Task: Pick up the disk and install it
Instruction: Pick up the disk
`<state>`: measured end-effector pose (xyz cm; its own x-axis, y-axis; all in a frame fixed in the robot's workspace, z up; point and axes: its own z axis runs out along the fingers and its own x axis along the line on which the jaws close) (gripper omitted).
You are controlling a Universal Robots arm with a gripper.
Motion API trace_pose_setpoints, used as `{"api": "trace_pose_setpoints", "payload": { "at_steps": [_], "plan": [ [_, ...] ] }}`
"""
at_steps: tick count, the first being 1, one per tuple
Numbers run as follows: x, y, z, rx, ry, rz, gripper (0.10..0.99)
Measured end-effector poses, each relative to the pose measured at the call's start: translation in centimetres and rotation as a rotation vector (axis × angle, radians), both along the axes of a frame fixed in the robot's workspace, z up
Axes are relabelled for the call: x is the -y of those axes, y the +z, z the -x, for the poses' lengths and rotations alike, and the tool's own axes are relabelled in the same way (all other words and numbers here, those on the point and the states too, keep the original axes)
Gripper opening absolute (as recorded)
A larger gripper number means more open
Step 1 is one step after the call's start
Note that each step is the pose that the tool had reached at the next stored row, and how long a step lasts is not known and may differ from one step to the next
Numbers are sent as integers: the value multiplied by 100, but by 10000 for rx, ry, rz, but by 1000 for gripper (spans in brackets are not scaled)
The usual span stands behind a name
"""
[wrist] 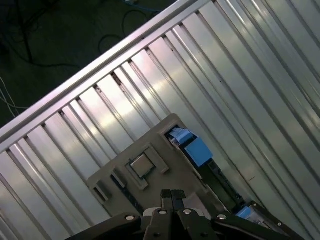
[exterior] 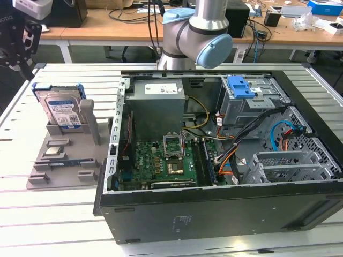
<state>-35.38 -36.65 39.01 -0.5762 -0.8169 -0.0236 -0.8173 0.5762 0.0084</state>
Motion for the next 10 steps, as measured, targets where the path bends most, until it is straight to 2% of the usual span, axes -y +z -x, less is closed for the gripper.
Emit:
{"api": "trace_pose_setpoints", "payload": {
  "at_steps": [10],
  "plan": [
    [0, 0, 0, 0, 1423, 4, 102]
  ]
}}
